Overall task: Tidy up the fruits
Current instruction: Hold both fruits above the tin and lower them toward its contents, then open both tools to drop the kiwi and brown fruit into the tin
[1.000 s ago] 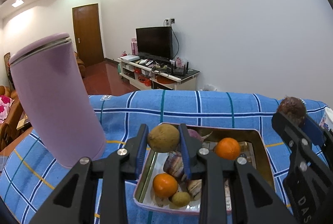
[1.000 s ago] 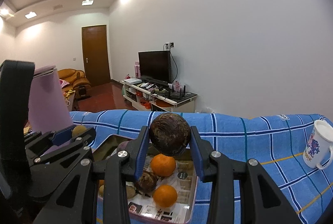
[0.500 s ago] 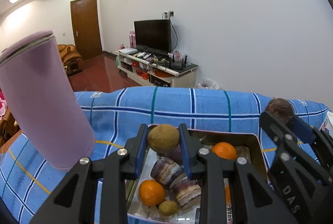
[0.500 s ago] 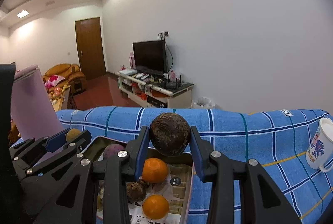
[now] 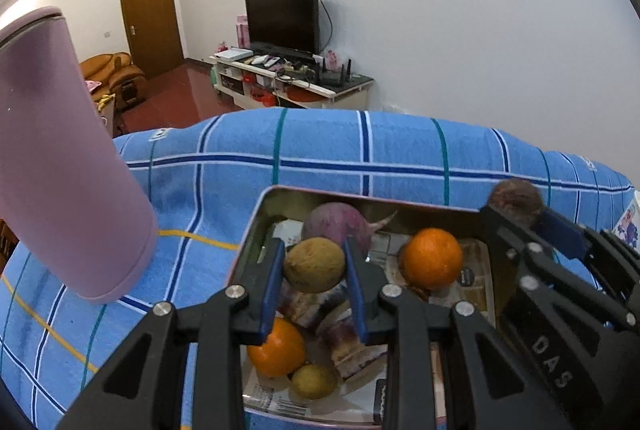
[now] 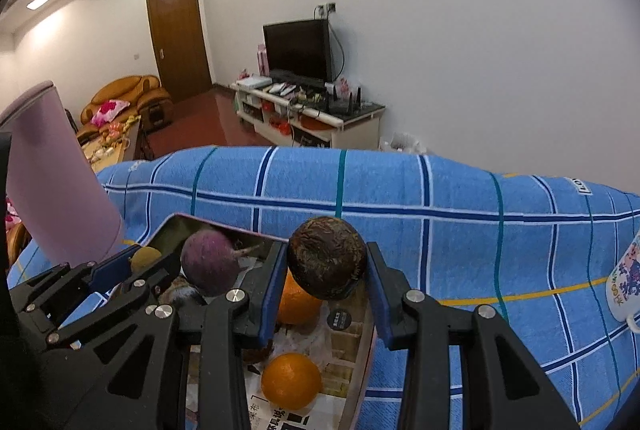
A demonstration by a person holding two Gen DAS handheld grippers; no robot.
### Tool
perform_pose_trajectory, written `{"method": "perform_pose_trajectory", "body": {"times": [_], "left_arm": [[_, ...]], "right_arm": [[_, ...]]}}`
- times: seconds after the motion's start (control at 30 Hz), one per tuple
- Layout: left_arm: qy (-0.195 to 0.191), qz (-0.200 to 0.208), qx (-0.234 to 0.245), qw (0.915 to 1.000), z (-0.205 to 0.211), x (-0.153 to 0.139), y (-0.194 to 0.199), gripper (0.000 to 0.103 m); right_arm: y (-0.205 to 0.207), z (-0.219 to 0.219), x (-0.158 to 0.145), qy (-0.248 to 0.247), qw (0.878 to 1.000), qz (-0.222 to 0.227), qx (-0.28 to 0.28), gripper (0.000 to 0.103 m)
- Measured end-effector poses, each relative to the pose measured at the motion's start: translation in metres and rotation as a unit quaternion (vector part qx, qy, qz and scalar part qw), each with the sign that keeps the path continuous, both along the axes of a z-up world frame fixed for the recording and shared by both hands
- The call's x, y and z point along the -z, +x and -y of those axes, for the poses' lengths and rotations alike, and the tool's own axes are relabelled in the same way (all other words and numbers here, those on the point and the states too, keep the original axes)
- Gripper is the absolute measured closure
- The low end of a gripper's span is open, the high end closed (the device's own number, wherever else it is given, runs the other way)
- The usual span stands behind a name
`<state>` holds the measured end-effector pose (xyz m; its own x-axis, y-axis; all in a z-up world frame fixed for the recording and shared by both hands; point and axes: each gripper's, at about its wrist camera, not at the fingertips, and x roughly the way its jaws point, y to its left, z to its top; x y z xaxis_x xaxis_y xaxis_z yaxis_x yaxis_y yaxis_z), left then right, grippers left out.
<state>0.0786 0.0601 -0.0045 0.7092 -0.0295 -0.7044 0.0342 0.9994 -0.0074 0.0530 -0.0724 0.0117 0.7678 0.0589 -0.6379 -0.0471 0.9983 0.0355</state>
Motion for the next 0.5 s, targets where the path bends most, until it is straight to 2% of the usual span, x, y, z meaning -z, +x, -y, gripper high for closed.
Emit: {"method": "perform_pose_trajectory", "body": {"times": [0.27,0.5], "left_arm": [[0.006,-0.021,0.011,0.9997,0.003,0.012,0.004,0.071],[0.031,-0.01,0.016,0.9993,0.008,0.012,0.002,0.071]], "right_arm": [[0.011,-0.002,0.011,-0.012,0.999,-0.039,-0.014,0.062],[0.026,-0.004,0.025,-0.009,0.996,-0.084,-0.027,0.062]]}}
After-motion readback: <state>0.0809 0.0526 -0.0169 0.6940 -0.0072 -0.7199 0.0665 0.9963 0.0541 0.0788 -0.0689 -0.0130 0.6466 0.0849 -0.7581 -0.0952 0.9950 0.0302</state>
